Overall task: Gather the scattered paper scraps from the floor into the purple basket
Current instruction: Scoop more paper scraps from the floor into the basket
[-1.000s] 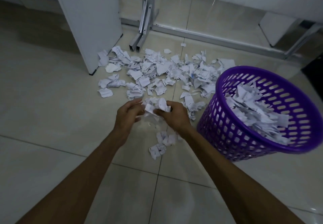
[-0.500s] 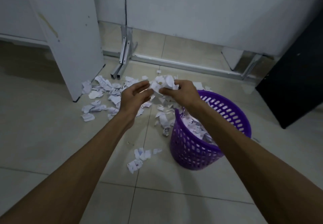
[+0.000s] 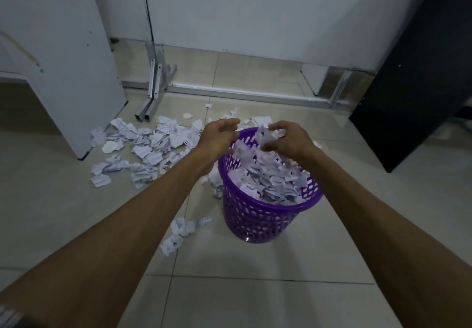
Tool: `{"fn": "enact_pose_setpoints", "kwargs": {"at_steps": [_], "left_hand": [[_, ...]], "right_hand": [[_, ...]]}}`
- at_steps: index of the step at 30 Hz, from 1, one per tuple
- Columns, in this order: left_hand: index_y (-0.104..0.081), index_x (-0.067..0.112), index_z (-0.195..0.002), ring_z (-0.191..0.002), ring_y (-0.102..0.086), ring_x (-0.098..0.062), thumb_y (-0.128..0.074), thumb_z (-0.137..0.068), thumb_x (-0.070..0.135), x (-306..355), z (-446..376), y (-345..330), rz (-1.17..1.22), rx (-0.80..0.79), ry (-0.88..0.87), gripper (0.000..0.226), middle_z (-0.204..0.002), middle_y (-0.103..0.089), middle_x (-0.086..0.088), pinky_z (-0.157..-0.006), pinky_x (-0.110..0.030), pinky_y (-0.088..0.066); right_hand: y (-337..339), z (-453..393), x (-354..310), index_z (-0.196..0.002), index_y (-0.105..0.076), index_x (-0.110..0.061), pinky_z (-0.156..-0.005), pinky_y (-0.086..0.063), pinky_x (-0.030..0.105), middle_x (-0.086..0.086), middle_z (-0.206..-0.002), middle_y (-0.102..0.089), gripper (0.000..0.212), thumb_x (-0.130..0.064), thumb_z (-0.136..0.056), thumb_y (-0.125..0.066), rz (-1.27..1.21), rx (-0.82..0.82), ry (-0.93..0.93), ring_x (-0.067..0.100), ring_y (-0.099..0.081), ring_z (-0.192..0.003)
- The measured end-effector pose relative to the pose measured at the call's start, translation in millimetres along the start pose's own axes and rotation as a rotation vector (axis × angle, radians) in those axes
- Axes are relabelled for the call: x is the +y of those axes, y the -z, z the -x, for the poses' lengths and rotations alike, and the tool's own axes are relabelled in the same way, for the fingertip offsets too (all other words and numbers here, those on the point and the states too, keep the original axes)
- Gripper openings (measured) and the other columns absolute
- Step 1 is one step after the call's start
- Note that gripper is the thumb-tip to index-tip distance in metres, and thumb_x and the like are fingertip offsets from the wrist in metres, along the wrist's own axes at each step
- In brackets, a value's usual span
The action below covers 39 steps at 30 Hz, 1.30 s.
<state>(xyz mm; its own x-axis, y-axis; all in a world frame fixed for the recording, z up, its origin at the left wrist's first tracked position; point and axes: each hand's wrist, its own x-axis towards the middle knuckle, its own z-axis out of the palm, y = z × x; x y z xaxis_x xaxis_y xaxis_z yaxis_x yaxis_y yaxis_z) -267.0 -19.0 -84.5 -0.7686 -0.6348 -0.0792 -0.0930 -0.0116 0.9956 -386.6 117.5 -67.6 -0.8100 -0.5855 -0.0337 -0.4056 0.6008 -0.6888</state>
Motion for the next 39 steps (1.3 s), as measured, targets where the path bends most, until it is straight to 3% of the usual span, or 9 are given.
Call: {"fn": "enact_pose_setpoints", "kwargs": {"at_steps": [4, 9, 14, 18, 22, 27, 30, 34, 39], "left_hand": [[-0.061, 0.016, -0.126, -0.094, -0.066, -0.01, -0.058, -0.096, 0.013, -4.4, -1.0, 0.9, -0.022, -0.005, 0.002, 0.031, -0.115, -0.067, -0.001, -0.072, -0.02, -0.054], [-0.065, 0.02, -0.117, -0.092, -0.069, -0.014, -0.06, -0.094, 0.014, -4.5, -1.8, 3.8, -0.044, -0.007, -0.02, 0.024, -0.105, -0.071, 0.005, -0.07, -0.022, -0.057], [-0.066, 0.022, -0.112, -0.088, -0.071, -0.014, -0.059, -0.094, 0.01, -14.9, 1.5, 21.9, -0.036, 0.055, -0.008, 0.023, -0.105, -0.071, 0.009, -0.064, -0.02, -0.056], [-0.067, 0.023, -0.111, -0.091, -0.069, -0.015, -0.059, -0.094, 0.009, -33.0, 7.6, 57.4, -0.037, 0.116, 0.047, 0.024, -0.106, -0.071, 0.008, -0.073, -0.025, -0.056], [-0.067, 0.019, -0.115, -0.095, -0.067, -0.02, -0.062, -0.093, 0.012, -43.6, 5.5, 99.5, -0.031, 0.178, 0.085, 0.024, -0.111, -0.07, -0.001, -0.077, -0.029, -0.055], [-0.066, 0.017, -0.118, -0.09, -0.065, -0.016, -0.063, -0.092, 0.013, -64.2, -8.5, 153.7, -0.041, 0.299, 0.121, 0.026, -0.112, -0.069, -0.006, -0.071, -0.024, -0.053], [-0.065, 0.014, -0.122, -0.097, -0.064, -0.017, -0.064, -0.092, 0.014, -87.8, -15.8, 176.9, -0.042, 0.344, 0.162, 0.03, -0.116, -0.067, -0.006, -0.083, -0.031, -0.053], [-0.062, 0.017, -0.12, -0.105, -0.059, -0.012, -0.067, -0.089, 0.013, -130.8, -28.4, 210.3, -0.056, 0.358, 0.2, 0.032, -0.121, -0.064, -0.001, -0.085, -0.024, -0.045], [-0.063, 0.02, -0.125, -0.112, -0.055, -0.011, -0.071, -0.085, 0.02, -184.8, -65.6, 262.7, -0.164, 0.441, 0.208, 0.04, -0.129, -0.059, 0.0, -0.09, -0.022, -0.04]], "right_hand": [[21.3, -3.8, 2.7, -0.12, -0.066, -0.024, -0.082, -0.052, 0.032, 0.006, -0.127, -0.064, 0.056, -0.023, -0.068, -0.088, 0.099, -0.045, -0.026, 0.021, -0.062, -0.104], [30.8, -7.4, 0.7, -0.108, -0.073, -0.024, -0.087, -0.055, 0.04, 0.002, -0.11, -0.071, 0.032, -0.045, -0.085, -0.071, 0.144, 0.064, -0.037, 0.021, -0.066, -0.091], [5.8, -12.6, -20.2, -0.098, -0.072, -0.021, -0.084, -0.059, 0.045, 0.0, -0.093, -0.071, 0.018, -0.036, -0.088, -0.069, -0.031, 0.037, -0.002, 0.02, -0.069, -0.082], [-37.0, -13.1, -51.9, -0.103, -0.073, -0.018, -0.081, -0.059, 0.043, 0.003, -0.104, -0.073, 0.017, -0.028, -0.092, -0.065, -0.122, -0.013, 0.083, 0.022, -0.07, -0.084], [-82.9, -17.4, -86.4, -0.096, -0.074, -0.02, -0.076, -0.061, 0.041, 0.001, -0.1, -0.073, 0.012, -0.028, -0.091, -0.065, -0.19, -0.099, 0.125, 0.021, -0.071, -0.078], [-143.4, -36.6, -112.6, -0.099, -0.075, -0.019, -0.079, -0.057, 0.037, 0.003, -0.102, -0.073, 0.022, -0.036, -0.088, -0.068, -0.083, -0.242, 0.151, 0.018, -0.066, -0.083], [-185.4, -48.7, -101.5, -0.097, -0.075, -0.013, -0.075, -0.053, 0.034, 0.009, -0.102, -0.073, 0.027, -0.037, -0.088, -0.068, -0.027, -0.285, 0.094, 0.017, -0.062, -0.078], [-250.3, -64.2, -73.9, -0.125, -0.061, -0.01, -0.098, -0.048, 0.035, 0.013, -0.132, -0.059, 0.049, -0.042, -0.088, -0.067, 0.001, -0.336, -0.049, 0.026, -0.058, -0.116], [-316.8, -105.0, -58.6, -0.143, -0.04, -0.021, -0.106, -0.04, 0.041, 0.018, -0.147, -0.032, 0.077, -0.057, -0.081, -0.069, 0.123, -0.247, -0.103, 0.035, -0.043, -0.131]]}}
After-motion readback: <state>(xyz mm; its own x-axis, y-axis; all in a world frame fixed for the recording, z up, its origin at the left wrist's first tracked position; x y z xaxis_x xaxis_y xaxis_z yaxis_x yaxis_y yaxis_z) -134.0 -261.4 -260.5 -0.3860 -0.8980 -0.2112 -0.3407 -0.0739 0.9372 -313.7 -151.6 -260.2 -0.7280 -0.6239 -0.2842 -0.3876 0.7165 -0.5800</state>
